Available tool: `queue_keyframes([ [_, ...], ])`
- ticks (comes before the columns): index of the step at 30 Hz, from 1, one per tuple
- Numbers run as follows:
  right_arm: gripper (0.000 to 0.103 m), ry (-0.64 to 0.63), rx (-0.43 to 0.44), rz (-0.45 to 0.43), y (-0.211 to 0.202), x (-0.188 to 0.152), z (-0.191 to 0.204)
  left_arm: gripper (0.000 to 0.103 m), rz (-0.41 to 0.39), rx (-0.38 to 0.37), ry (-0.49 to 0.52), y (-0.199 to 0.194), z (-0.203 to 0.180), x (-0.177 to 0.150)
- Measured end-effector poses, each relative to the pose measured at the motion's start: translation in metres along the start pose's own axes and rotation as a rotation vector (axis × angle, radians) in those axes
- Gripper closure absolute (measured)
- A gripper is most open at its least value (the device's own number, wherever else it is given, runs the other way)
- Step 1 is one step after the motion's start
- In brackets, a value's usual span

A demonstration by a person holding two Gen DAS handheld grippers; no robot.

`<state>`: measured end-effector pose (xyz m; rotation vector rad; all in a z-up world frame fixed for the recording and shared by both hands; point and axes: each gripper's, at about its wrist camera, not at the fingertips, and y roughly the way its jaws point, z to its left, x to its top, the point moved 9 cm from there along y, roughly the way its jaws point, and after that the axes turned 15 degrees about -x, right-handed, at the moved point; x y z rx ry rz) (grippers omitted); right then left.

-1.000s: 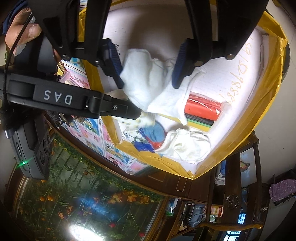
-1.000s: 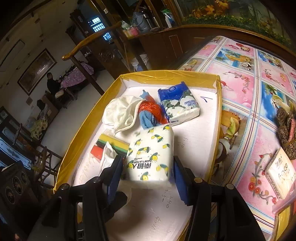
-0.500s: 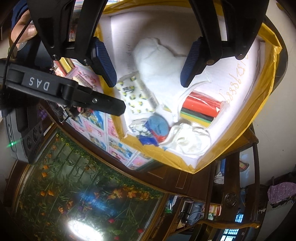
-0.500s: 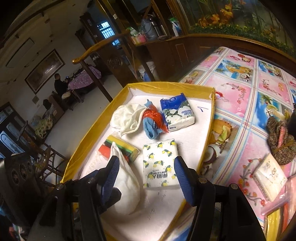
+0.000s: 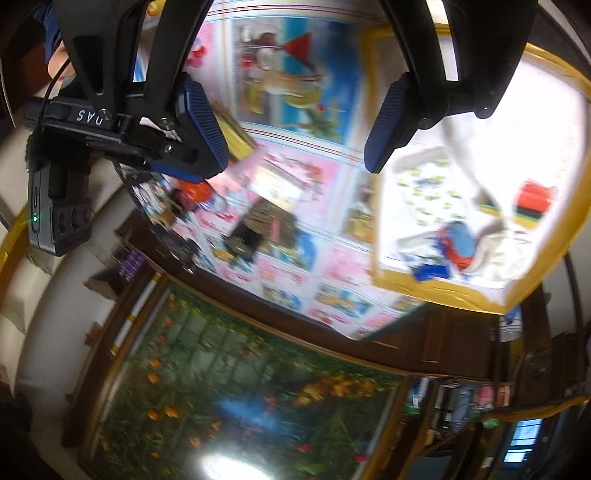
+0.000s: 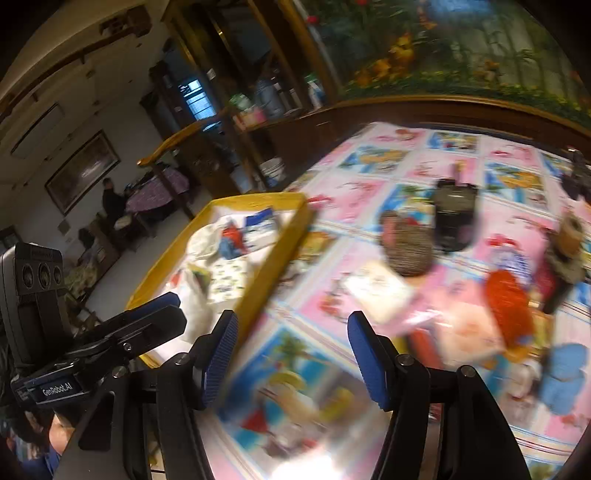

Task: Organize soft objects
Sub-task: 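Move both grippers back to the table items, then grasp the yellow-black-red sponge pack with left gripper while right gripper grasps blue knitted sock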

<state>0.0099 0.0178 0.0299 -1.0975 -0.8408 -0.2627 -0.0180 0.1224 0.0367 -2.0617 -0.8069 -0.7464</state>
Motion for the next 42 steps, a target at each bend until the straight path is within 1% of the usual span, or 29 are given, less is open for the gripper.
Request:
queue_keyframes([
  [3,0.037,0.050,-0.070,-0.033,-0.022,-0.002,-0.054,0.027,0.073,-0.059,-0.004,0.033,-0.027,-0.014],
  [5,0.034,0.081,-0.134,-0.053,-0.036,-0.004,-0.095,0.026,0.123,-0.075,-0.003,0.053,-0.039,-0.023],
  [7,0.032,0.108,-0.187,-0.066,-0.045,-0.004,-0.129,0.026,0.178,-0.074,-0.009,0.072,-0.047,-0.033],
  [9,0.032,0.142,-0.238,-0.081,-0.053,-0.007,-0.164,0.023,0.214,-0.072,-0.030,0.088,-0.051,-0.041],
  [10,0.031,0.162,-0.252,-0.084,-0.056,-0.010,-0.179,0.020,0.232,-0.057,-0.048,0.096,-0.050,-0.045],
  [12,0.031,0.207,-0.247,-0.079,-0.057,-0.016,-0.201,0.020,0.258,-0.015,-0.093,0.109,-0.044,-0.050],
  [13,0.031,0.233,-0.238,-0.072,-0.056,-0.018,-0.210,0.020,0.267,-0.006,-0.119,0.115,-0.041,-0.052],
  [16,0.031,0.280,-0.219,-0.042,-0.049,-0.021,-0.217,0.020,0.275,0.034,-0.191,0.131,-0.033,-0.055],
  [18,0.031,0.295,-0.214,-0.047,-0.053,-0.023,-0.220,0.019,0.297,0.044,-0.193,0.144,-0.036,-0.059],
  [19,0.031,0.304,-0.215,-0.052,-0.055,-0.023,-0.221,0.019,0.315,0.072,-0.162,0.152,-0.037,-0.061],
  [21,0.031,0.326,-0.203,-0.064,-0.057,-0.023,-0.222,0.018,0.312,0.118,-0.085,0.162,-0.041,-0.059],
  [22,0.030,0.334,-0.193,-0.062,-0.058,-0.023,-0.223,0.018,0.316,0.128,-0.058,0.166,-0.042,-0.058],
  [24,0.029,0.341,-0.178,-0.044,-0.053,-0.024,-0.221,0.018,0.321,0.121,0.000,0.169,-0.045,-0.058],
  [26,0.029,0.348,-0.158,-0.022,-0.049,-0.027,-0.219,0.020,0.336,0.129,0.076,0.168,-0.043,-0.059],
  [27,0.029,0.344,-0.154,-0.005,-0.045,-0.028,-0.217,0.022,0.343,0.122,0.104,0.168,-0.042,-0.058],
  [28,0.029,0.339,-0.158,0.008,-0.042,-0.030,-0.216,0.026,0.345,0.100,0.127,0.166,-0.041,-0.057],
  [29,0.029,0.331,-0.171,0.017,-0.039,-0.031,-0.216,0.029,0.346,0.087,0.144,0.166,-0.039,-0.055],
  [32,0.028,0.303,-0.213,0.051,-0.028,-0.036,-0.215,0.029,0.335,0.057,0.193,0.163,-0.033,-0.053],
  [34,0.028,0.273,-0.243,0.082,-0.016,-0.040,-0.213,0.029,0.318,0.024,0.164,0.162,-0.031,-0.050],
  [37,0.028,0.224,-0.285,0.103,-0.001,-0.044,-0.212,0.029,0.306,-0.010,0.142,0.164,-0.030,-0.047],
  [38,0.039,0.217,-0.292,0.109,0.003,-0.046,-0.212,0.029,0.303,-0.017,0.135,0.164,-0.030,-0.046],
  [39,0.053,0.206,-0.310,0.124,0.007,-0.050,-0.213,0.029,0.300,-0.022,0.129,0.163,-0.029,-0.046],
  [40,0.054,0.193,-0.323,0.129,0.010,-0.052,-0.214,0.029,0.297,-0.026,0.125,0.163,-0.030,-0.046],
  [42,0.056,0.171,-0.344,0.101,0.010,-0.051,-0.213,0.029,0.293,-0.033,0.118,0.162,-0.030,-0.046],
])
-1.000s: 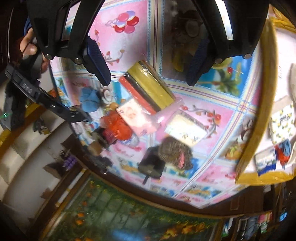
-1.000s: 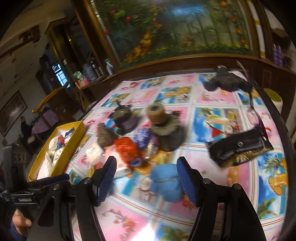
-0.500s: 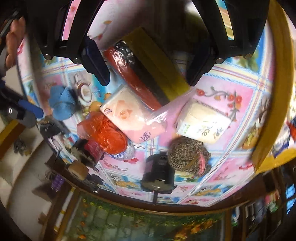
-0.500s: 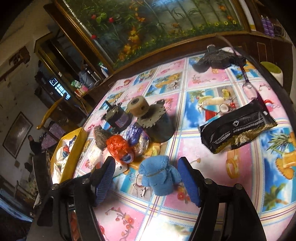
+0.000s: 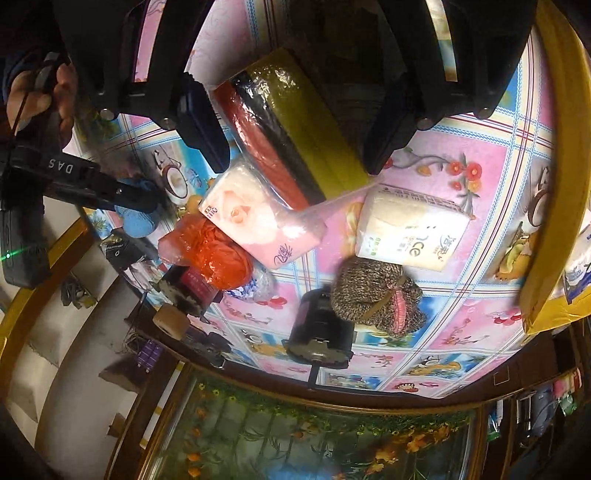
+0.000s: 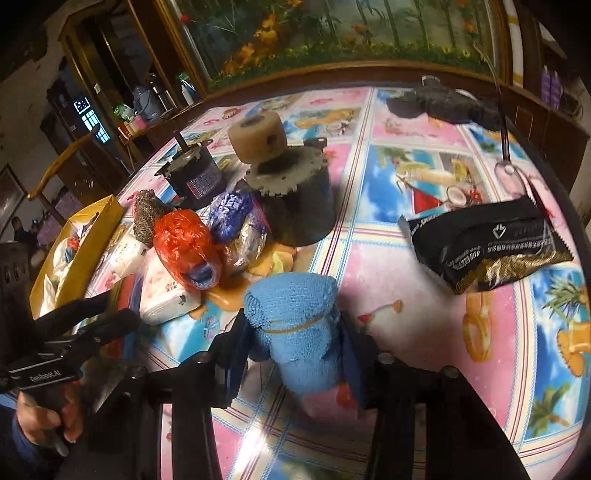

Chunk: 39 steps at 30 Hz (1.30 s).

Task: Organize soft objects
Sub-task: 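Grasp the yellow-black-red sponge pack with left gripper while right gripper grasps blue knitted sock, then carry the sponge pack and blue sock over the yellow box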

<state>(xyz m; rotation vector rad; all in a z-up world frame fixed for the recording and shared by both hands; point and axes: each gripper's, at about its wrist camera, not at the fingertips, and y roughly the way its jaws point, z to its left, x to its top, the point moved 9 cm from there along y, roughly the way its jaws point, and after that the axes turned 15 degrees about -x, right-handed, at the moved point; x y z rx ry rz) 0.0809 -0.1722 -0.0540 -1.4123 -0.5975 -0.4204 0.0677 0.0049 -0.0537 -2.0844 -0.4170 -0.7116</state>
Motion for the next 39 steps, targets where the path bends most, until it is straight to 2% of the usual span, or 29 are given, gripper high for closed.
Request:
queue_keyframes([
  [5,0.057,-0.020,-0.056,-0.054,0.007,0.003,0.000,0.029,-0.007,0.004,-0.003,-0.001,0.000,-0.001],
  [14,0.057,-0.108,0.013,-0.091,0.007,0.014,0.020,0.029,-0.013,0.012,-0.012,-0.001,0.000,-0.002],
  [19,0.057,-0.129,-0.031,-0.131,0.003,0.020,0.019,0.029,-0.004,0.030,-0.001,0.001,0.000,-0.002],
  [25,0.057,-0.119,-0.072,-0.145,-0.003,0.020,0.017,0.023,0.032,0.077,0.041,0.008,-0.005,-0.003],
  [28,0.057,-0.098,-0.064,-0.164,-0.012,0.020,0.015,0.024,0.002,0.078,-0.006,0.005,0.001,-0.001],
  [30,0.057,-0.079,-0.050,-0.179,-0.017,0.021,0.012,0.024,0.007,0.086,-0.002,0.005,0.001,-0.001],
  [31,0.057,-0.067,-0.041,-0.185,-0.020,0.022,0.010,0.025,0.008,0.090,-0.002,0.005,0.002,-0.001],
  [34,0.057,-0.046,-0.033,-0.178,-0.021,0.020,0.005,0.044,0.008,0.145,0.005,0.001,0.006,-0.002],
  [39,0.057,-0.001,-0.022,-0.156,-0.030,0.012,-0.002,0.048,0.049,0.082,-0.029,-0.021,0.001,-0.024],
])
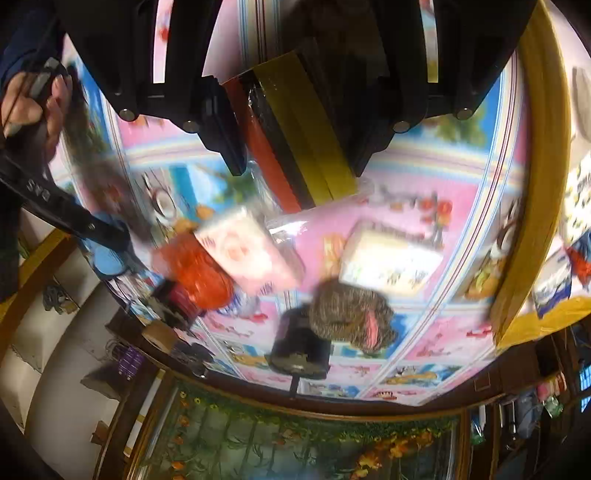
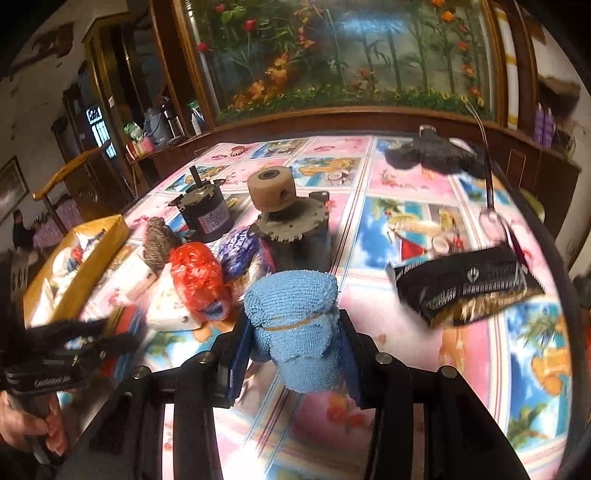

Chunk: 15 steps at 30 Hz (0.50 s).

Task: Organize soft objects
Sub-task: 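Carry the sponge pack and blue sock over the yellow box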

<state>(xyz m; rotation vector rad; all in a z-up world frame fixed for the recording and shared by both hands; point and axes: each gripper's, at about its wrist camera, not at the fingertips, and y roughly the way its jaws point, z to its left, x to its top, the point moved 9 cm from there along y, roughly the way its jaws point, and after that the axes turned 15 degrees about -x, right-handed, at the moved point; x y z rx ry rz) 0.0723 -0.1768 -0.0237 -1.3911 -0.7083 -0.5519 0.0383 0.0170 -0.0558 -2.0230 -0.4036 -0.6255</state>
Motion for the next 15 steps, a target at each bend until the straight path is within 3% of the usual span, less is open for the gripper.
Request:
queue_keyframes([
  [6,0.056,0.005,0.038,0.004,-0.027,-0.016,0.023,0.047,0.041,-0.036,0.026,-0.018,0.001,-0.022],
  [10,0.056,-0.004,0.040,-0.002,-0.034,-0.030,0.041,0.039,0.056,-0.042,0.056,-0.014,-0.004,-0.023],
  [11,0.056,0.003,0.039,0.000,-0.034,-0.032,0.042,0.041,0.050,-0.044,0.052,-0.015,-0.004,-0.023],
  [13,0.056,0.020,0.060,0.006,-0.034,-0.034,0.045,0.055,0.024,-0.077,0.014,-0.019,0.001,-0.022],
  [15,0.056,0.007,0.059,0.001,-0.034,-0.036,0.051,0.055,-0.002,-0.133,-0.014,-0.023,0.002,-0.021],
])
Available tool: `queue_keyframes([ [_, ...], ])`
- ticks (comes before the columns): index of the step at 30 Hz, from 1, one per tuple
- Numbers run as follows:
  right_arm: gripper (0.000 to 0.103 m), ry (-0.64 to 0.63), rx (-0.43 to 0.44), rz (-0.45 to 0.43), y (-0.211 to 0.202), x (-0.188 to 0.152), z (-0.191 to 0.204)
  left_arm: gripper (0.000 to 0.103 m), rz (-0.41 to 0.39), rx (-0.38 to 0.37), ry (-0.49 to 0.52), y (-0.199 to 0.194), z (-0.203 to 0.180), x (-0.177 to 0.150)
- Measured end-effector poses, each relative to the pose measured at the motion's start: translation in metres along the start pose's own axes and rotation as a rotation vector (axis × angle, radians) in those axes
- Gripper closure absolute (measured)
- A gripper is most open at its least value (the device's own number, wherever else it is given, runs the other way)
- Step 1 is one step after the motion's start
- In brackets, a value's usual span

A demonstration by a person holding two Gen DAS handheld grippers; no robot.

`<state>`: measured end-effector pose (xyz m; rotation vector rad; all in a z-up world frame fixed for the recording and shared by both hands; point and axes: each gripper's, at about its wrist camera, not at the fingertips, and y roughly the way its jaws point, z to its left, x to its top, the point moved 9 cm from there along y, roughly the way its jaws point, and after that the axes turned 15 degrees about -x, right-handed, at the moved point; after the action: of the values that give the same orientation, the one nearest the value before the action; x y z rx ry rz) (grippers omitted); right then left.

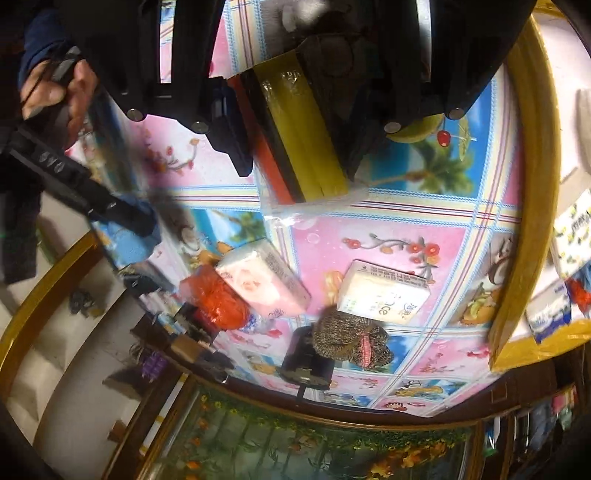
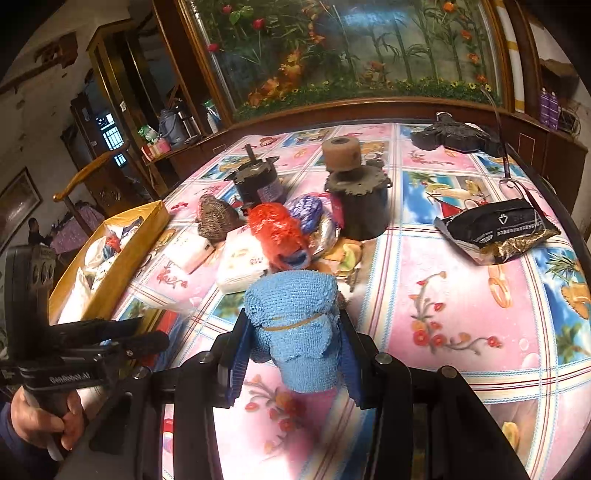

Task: Organize soft objects
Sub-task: 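Carry the sponge pack and blue sock over the yellow box, then lower both items into the box and open both grippers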

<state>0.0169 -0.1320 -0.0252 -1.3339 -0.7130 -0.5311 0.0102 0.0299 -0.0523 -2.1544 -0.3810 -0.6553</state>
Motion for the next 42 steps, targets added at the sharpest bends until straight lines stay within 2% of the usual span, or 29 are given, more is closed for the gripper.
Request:
queue_keyframes([
  [3,0.056,-0.028,-0.005,-0.032,-0.004,0.002,0.009,0.055,-0.040,-0.042,-0.004,-0.007,-0.002,0.003],
  [6,0.056,-0.019,0.015,-0.055,-0.009,0.004,0.014,0.055,-0.059,-0.047,0.014,-0.010,-0.007,0.005],
  [14,0.056,-0.016,0.010,-0.058,-0.007,0.005,0.020,0.055,-0.138,-0.084,0.040,-0.042,-0.020,0.025],
  [23,0.056,0.018,0.113,-0.021,-0.005,0.007,0.055,0.055,-0.263,-0.064,0.010,-0.104,0.002,0.043],
  [31,0.056,-0.036,0.195,-0.010,-0.018,0.013,0.113,0.055,-0.376,0.000,-0.037,-0.171,0.046,0.040],
  [36,0.056,-0.094,0.273,-0.010,-0.032,0.021,0.159,0.055,-0.452,0.083,-0.125,-0.218,0.102,0.029],
  [42,0.056,-0.175,0.376,0.029,-0.035,0.015,0.230,0.055,-0.502,0.166,-0.228,-0.252,0.158,0.007],
])
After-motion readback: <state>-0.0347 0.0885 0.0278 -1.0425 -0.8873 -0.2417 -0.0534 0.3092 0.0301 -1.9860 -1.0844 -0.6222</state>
